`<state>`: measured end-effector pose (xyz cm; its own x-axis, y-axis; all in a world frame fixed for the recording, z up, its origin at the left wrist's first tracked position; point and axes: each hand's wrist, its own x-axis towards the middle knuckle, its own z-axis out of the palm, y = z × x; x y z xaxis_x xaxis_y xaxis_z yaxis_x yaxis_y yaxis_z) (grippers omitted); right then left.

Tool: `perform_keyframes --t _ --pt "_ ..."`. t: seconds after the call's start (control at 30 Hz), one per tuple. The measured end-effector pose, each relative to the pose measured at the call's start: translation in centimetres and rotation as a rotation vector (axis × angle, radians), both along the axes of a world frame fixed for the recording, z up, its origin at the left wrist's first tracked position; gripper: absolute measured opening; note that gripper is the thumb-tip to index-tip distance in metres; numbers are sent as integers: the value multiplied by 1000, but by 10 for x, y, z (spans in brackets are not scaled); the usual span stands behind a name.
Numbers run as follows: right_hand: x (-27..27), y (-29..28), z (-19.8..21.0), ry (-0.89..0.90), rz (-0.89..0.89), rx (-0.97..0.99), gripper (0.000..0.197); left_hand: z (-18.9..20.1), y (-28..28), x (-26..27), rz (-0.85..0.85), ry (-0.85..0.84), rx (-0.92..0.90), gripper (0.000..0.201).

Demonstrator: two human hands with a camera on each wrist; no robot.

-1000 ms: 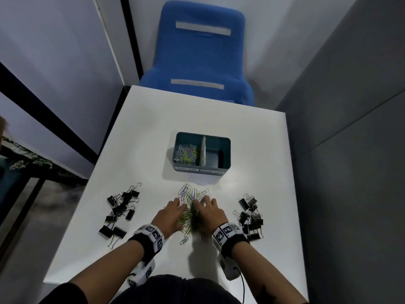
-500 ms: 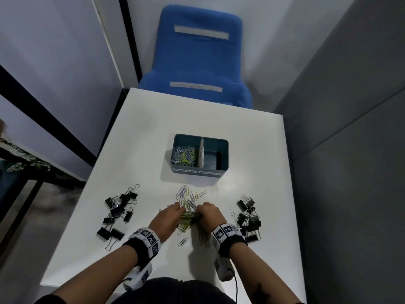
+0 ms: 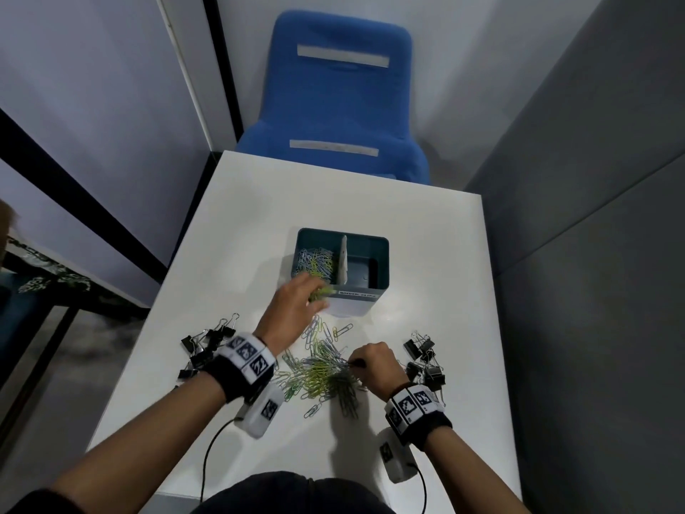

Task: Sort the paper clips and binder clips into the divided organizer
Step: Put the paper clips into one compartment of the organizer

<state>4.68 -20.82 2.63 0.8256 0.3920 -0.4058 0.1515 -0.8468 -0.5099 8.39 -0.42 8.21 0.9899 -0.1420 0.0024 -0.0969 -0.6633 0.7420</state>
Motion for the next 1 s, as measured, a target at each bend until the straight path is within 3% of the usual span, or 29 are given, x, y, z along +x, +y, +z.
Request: perform_keyframes --t 0.27,0.47,0.6,0.73,0.9,1.0 --pt "44 19 62 -160 -33 82 10 19 9 74 105 -78 24 39" --pt "106 44 93 -292 -118 127 9 -17 26 46 164 -79 188 12" --pt "133 62 100 -301 -144 117 11 -61 26 13 112 140 283 20" --pt "133 62 88 -272 -138 65 26 -91 19 -7 -28 420 450 51" --pt "86 43 44 -202 -77 -18 23 -109 7 -21 -133 519 506 75" --pt "54 25 11 -51 -19 -148 43 -115 -4 -26 -278 483 582 85"
